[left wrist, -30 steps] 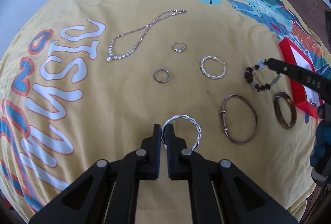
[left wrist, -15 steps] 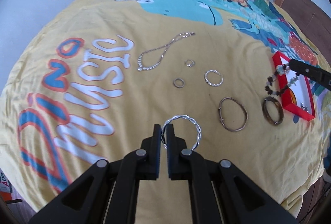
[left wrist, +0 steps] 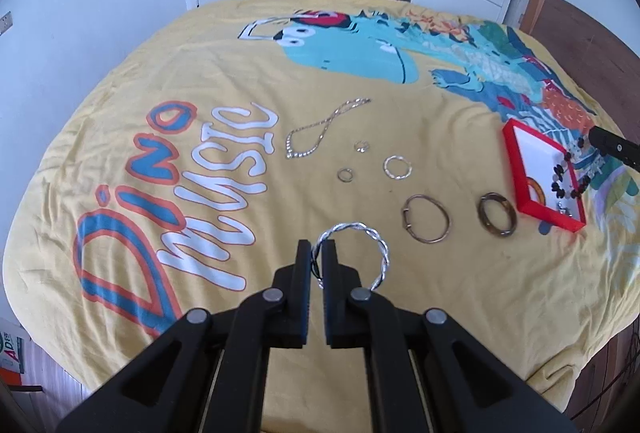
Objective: Organize jewelry
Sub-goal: 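Carry the silver hoop and beaded bracelet into the red box and release both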
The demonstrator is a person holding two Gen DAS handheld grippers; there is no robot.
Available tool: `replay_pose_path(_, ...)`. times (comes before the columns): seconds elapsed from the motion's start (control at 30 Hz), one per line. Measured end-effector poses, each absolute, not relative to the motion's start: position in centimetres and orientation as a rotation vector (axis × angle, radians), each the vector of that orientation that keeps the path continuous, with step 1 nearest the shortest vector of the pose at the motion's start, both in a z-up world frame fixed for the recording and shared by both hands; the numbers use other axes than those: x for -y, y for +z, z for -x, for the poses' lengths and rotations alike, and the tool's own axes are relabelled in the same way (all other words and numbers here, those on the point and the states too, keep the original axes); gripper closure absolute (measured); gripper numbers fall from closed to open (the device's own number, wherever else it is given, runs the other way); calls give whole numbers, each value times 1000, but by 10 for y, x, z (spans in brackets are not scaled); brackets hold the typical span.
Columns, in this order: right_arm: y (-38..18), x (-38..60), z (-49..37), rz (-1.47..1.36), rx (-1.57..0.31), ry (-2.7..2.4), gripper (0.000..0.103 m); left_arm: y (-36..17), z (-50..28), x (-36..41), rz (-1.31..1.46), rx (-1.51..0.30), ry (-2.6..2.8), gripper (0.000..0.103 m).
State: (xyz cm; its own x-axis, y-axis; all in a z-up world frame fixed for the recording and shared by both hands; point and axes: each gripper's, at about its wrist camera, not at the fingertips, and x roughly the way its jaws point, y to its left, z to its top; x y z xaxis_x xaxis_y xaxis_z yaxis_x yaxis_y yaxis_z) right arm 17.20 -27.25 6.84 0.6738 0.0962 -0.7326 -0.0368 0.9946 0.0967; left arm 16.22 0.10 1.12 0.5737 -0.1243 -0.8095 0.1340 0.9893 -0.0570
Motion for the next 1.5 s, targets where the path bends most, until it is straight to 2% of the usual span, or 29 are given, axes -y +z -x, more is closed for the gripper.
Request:
replay_pose_path(0.4, 85, 313, -139, -96, -787, 11, 92, 27, -142, 14, -41, -926, -171, 99)
replay_pose_path(0.77, 78, 374, -155, -113, -790, -50, 92, 27, -165, 66, -77, -950, -226, 99)
replay_pose_path(1.17, 33, 469, -201, -164, -852, -141, 92, 20, -241, 205, -144, -966, -382, 98)
replay_pose_path(1.5, -24, 537, -244, -210, -903, -196, 92, -13, -300, 343, -213, -978, -516, 98)
